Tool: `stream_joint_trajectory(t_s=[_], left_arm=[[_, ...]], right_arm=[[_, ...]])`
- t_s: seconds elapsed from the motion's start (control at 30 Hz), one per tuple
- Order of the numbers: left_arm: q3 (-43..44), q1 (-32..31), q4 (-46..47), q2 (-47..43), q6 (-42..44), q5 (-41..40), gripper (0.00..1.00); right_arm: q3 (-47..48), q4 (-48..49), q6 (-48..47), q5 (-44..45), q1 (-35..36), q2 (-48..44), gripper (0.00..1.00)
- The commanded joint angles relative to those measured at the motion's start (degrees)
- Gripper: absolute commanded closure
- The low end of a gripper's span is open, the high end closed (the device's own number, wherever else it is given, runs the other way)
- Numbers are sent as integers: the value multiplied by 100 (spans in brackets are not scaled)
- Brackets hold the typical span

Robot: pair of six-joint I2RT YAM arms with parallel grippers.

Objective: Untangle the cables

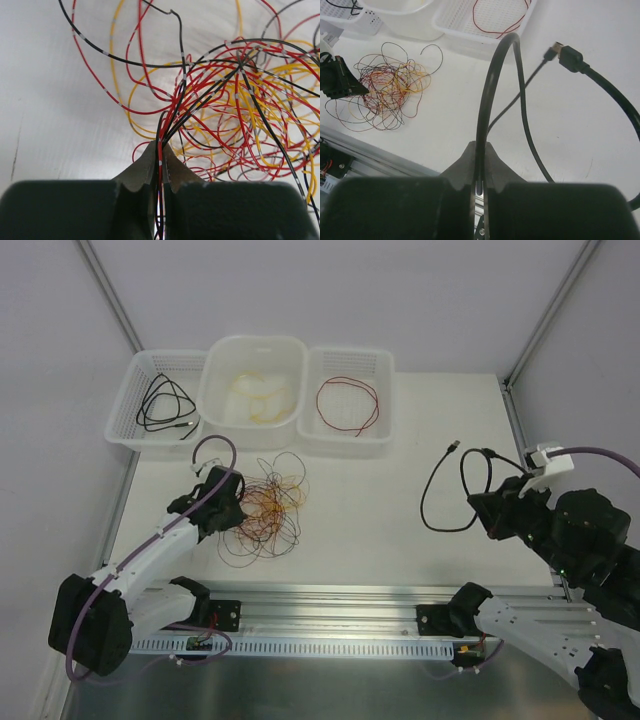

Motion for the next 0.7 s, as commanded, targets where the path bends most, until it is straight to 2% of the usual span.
stream_joint_trajectory(t_s=[0.0,0.13,0.23,0.27,0.33,0.37,0.47,0.5,0.67], left_arm=[[348,-133,-2,17,401,622,99],[568,-783,-2,-96,594,816,91],[700,-1092,-2,-237,638,965,77],[735,-1118,7,-281,647,1027,62],[753,-1136,-2,-482,709,1176,45],[770,-1136,-2,-571,726,1220,31],[858,-1154,-2,-984,744,1396,13],[893,-1145,-11,-1193,753,1527,3],[1402,-1206,42,-1442,762,2169,1]], right_arm=[[-125,310,-156,-157,-15,197,99],[-808,915,-156,-596,-24,426,99],[-1328,1487,-147,-817,-50,724,99],[-1435,1680,-130,-887,-67,821,99],[-1646,1926,-95,-1071,-129,1006,99],[-1855,2171,-60,-1115,-138,1042,99],[-2033,2428,-24,-1265,-208,1243,99],[-1998,2437,-16,-1265,-226,1296,99],[-1577,2402,-24,-1546,-226,1499,100]])
